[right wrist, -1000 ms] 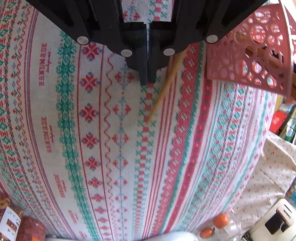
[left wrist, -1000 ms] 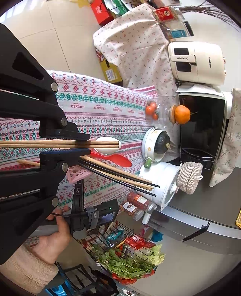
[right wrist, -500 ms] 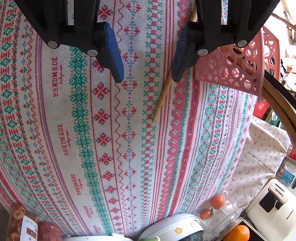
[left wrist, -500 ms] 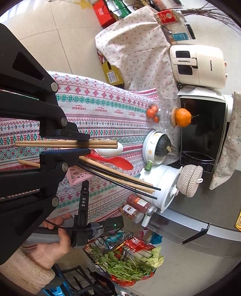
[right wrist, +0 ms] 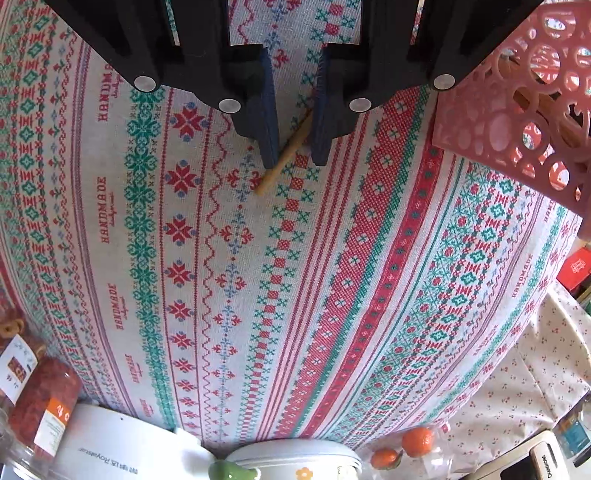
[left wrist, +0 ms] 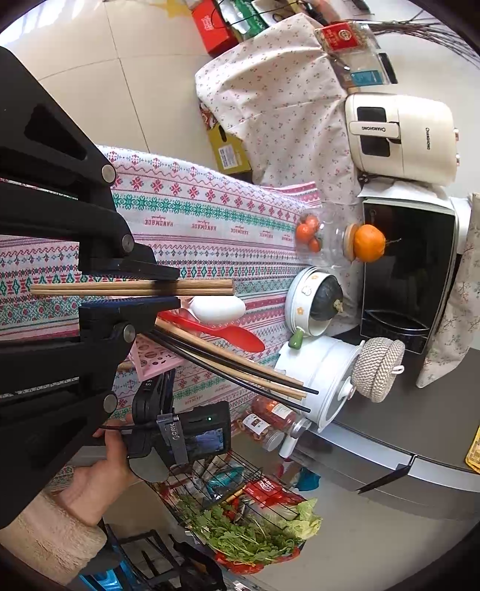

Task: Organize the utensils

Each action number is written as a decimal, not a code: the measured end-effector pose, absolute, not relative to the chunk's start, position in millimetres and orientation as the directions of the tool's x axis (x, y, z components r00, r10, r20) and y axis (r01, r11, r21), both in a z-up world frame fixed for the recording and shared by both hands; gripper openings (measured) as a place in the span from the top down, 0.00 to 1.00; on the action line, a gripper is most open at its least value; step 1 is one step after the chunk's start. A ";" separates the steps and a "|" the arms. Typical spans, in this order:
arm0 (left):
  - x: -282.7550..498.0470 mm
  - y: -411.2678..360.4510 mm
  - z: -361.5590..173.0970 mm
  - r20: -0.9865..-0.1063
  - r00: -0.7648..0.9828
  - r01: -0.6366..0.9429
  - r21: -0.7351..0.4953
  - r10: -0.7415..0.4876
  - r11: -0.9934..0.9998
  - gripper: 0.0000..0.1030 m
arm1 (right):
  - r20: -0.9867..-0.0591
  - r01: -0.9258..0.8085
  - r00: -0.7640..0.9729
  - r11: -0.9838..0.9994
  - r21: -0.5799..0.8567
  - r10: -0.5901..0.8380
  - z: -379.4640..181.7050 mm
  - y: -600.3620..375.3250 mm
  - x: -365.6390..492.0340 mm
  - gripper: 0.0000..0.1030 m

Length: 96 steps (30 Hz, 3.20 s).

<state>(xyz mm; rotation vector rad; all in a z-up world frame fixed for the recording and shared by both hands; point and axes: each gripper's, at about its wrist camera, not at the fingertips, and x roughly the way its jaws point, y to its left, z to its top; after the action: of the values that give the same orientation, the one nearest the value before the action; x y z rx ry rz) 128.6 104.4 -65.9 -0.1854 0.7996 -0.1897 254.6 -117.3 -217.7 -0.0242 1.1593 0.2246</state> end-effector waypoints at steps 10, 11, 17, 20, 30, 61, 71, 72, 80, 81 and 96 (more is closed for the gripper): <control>113.9 105.8 -40.6 -0.604 0.755 0.121 -0.256 -0.256 0.959 0.92 | -0.849 -0.165 0.448 0.959 0.229 0.279 -166.4 -147.8 214.9 0.96; 111.1 105.5 -36.0 -0.589 0.766 0.125 -0.257 -0.258 0.958 0.92 | -0.834 -0.174 0.474 0.959 0.225 0.282 -156.5 -148.9 208.5 0.96; 92.4 102.9 -6.7 -0.502 0.812 0.171 -0.283 -0.298 0.944 0.92 | -0.730 -0.231 0.605 0.948 0.221 0.318 -100.7 -148.8 171.1 0.96; 80.5 102.4 9.5 -0.437 0.845 0.193 -0.288 -0.308 0.938 0.92 | -0.670 -0.266 0.658 0.938 0.222 0.345 -74.4 -148.2 153.3 0.96; 74.3 98.2 23.8 -0.257 0.936 0.176 -0.248 -0.240 0.953 0.92 | -0.505 -0.350 0.765 0.916 0.198 0.401 -22.6 -137.8 121.9 0.96; 137.2 95.6 -59.0 -0.654 0.746 0.070 -0.112 -0.126 0.991 0.36 | -0.475 -0.438 0.752 0.885 0.159 0.458 53.5 -98.8 132.0 0.96; 135.9 106.8 -84.2 -0.748 0.650 0.054 -0.128 -0.132 0.990 0.35 | -0.550 -0.444 0.708 0.885 0.142 0.444 38.3 -76.7 162.3 0.96; 136.0 106.6 -85.5 -0.753 0.645 0.054 -0.128 -0.132 0.990 0.34 | -0.566 -0.446 0.697 0.884 0.139 0.440 34.8 -74.2 165.0 0.96; 134.4 106.2 -87.7 -0.762 0.635 0.056 -0.120 -0.128 0.991 0.34 | -0.632 -0.439 0.648 0.886 0.146 0.425 14.3 -64.1 182.6 0.96; 134.3 106.2 -87.7 -0.762 0.635 0.056 -0.120 -0.128 0.991 0.34 | -0.637 -0.437 0.646 0.888 0.145 0.422 12.5 -64.0 184.1 0.96; 130.5 109.9 -80.3 -0.750 0.654 0.029 -0.111 -0.103 0.993 0.28 | -0.652 -0.394 0.657 0.910 0.132 0.379 6.4 -68.0 182.9 0.67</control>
<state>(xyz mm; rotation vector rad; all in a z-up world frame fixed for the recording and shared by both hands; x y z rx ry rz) 130.5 109.9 -80.3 -0.0923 0.8552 -0.0753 182.9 -68.0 6.4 -0.0213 0.7332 0.4378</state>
